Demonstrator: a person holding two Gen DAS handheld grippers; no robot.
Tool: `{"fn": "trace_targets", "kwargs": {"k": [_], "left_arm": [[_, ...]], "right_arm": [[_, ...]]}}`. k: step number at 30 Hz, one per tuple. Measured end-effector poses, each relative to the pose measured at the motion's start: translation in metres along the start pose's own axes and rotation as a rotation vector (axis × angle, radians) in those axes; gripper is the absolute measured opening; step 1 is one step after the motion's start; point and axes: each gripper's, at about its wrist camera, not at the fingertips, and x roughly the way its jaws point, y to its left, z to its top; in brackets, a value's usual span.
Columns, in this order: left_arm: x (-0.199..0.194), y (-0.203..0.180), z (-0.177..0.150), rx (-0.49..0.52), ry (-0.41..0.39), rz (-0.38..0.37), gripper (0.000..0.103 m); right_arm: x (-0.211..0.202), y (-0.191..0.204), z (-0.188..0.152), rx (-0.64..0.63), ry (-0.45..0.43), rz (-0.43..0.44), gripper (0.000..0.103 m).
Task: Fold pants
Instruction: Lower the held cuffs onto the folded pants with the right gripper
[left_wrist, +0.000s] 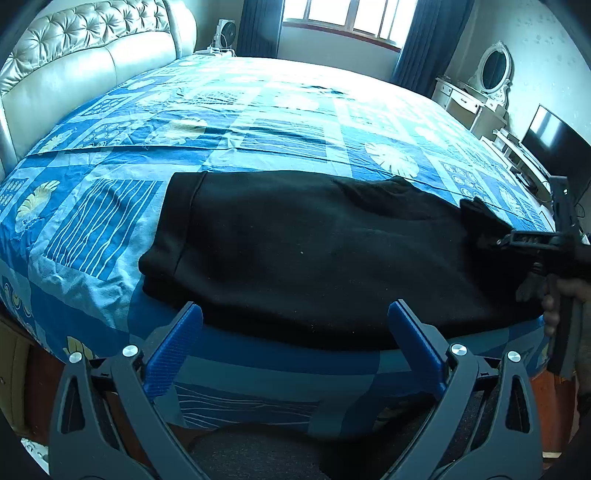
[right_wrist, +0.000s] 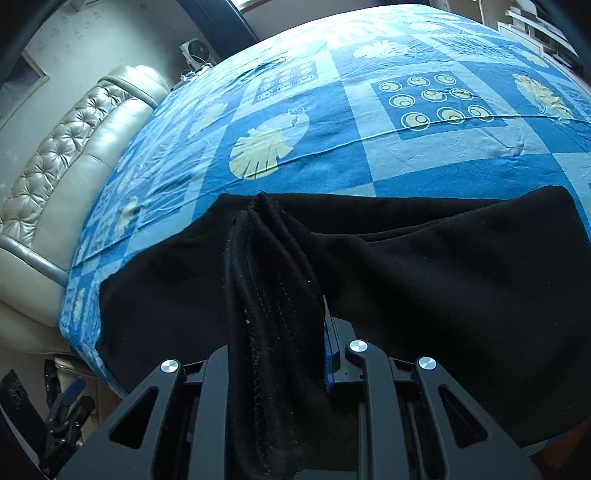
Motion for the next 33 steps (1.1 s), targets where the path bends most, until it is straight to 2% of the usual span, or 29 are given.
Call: {"fn": "trace_targets", "kwargs": {"k": [9, 17, 24, 33], "left_arm": [[0.002, 0.001, 0.0, -0.01, 0.009, -0.004, 0.1], [0.002, -0.001, -0.002, 0.0, 0.013, -0.006, 0.1], [0.004, -0.001, -0.003, 0.0, 0.019, -0.006, 0.1], [0.005, 0.0, -0.004, -0.003, 0.023, -0.008, 0.1]], "right_arm": [[0.007, 0.017, -0.008, -0.052, 0.004, -0.071, 0.026], [0.01, 0.036, -0.018, -0.106, 0.005, -0.089, 0.04], [0.014, 0.056, -0.03, -0.149, 0.024, -0.059, 0.041], [0.017, 0.076, -0.042, -0.223, 0.005, -0.118, 0.048]]}}
